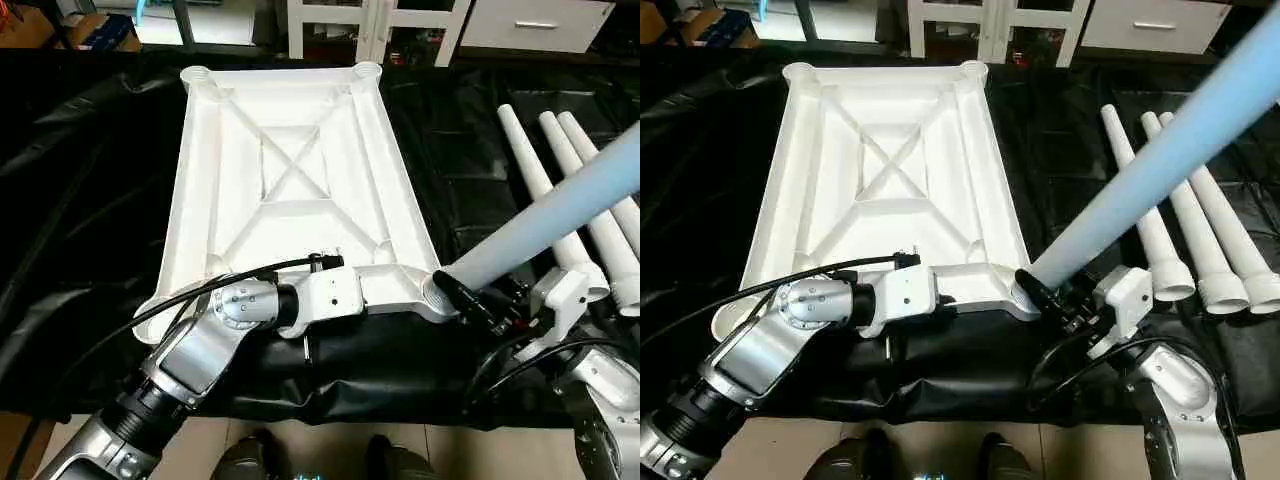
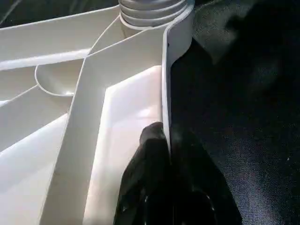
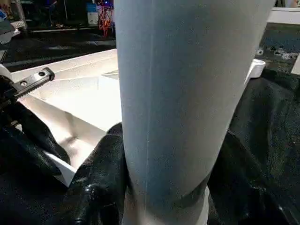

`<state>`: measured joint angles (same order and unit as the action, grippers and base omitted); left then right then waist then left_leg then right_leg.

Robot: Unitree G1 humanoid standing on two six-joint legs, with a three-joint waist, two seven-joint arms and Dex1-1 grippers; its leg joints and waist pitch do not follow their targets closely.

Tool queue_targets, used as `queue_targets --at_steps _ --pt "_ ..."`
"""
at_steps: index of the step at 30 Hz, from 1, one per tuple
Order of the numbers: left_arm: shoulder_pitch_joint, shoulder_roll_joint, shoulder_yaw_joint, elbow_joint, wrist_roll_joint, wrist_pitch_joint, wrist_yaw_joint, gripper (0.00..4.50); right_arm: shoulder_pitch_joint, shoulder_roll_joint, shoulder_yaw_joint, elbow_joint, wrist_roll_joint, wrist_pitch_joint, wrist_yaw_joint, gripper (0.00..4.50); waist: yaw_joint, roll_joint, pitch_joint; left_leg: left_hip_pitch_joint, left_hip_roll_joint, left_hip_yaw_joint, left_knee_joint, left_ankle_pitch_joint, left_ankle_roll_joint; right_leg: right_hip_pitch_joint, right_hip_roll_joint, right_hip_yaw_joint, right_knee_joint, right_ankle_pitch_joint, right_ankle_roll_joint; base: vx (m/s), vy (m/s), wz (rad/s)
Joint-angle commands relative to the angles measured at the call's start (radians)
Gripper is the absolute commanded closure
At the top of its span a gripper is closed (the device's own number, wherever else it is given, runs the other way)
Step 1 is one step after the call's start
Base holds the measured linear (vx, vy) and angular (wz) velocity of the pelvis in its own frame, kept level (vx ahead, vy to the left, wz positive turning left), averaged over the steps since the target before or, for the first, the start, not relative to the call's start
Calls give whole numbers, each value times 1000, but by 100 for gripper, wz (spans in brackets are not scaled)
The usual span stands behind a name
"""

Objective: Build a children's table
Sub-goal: Insert table leg to table base

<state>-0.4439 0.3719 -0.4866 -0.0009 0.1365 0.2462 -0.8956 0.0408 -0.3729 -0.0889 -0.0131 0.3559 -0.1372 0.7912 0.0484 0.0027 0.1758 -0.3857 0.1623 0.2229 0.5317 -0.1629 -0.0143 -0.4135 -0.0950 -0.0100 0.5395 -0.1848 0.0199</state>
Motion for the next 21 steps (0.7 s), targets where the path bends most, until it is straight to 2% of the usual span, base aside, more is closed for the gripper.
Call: queue_targets --at_steps 1,5,9,14,17,19,21 --pt "2 -12 4 46 22 3 47 450 56 -6 121 84 -77 63 40 262 -8 -7 -28 35 73 -57 -91 -512 -31 -9 -56 32 -85 -549 -85 0 0 0" --pt "3 -10 3 45 22 4 42 450 52 -15 136 86 -85 79 54 262 -9 -5 -28 36 73 -56 -90 -519 -31 -10 -57 33 -86 -548 -89 0 0 0" --pt "2 -5 1 47 22 4 34 450 52 -46 180 90 -94 157 90 262 -9 -3 -28 39 73 -55 -90 -525 -35 -10 -54 33 -85 -529 -94 0 0 0" --pt "4 -1 -1 44 22 5 30 450 32 -35 167 102 -50 236 78 262 -12 -3 -30 39 73 -61 -92 -555 -45 -9 -54 30 -86 -550 -93 0 0 0" --pt "5 -1 -2 44 23 6 30 450 24 -25 148 114 -16 262 55 262 -15 -4 -30 43 72 -63 -92 -594 -54 -14 -54 29 -90 -583 -83 0 0 0" --pt "6 -1 -2 43 24 7 30 450 21 -25 144 120 -3 268 50 262 -16 -8 -32 42 72 -65 -92 -592 -54 -13 -55 30 -91 -585 -79 0 0 0" --pt "6 0 0 44 26 7 33 450 20 -23 130 126 15 284 43 262 -15 -7 -33 43 72 -64 -92 -585 -53 -14 -55 30 -90 -572 -82 0 0 0"
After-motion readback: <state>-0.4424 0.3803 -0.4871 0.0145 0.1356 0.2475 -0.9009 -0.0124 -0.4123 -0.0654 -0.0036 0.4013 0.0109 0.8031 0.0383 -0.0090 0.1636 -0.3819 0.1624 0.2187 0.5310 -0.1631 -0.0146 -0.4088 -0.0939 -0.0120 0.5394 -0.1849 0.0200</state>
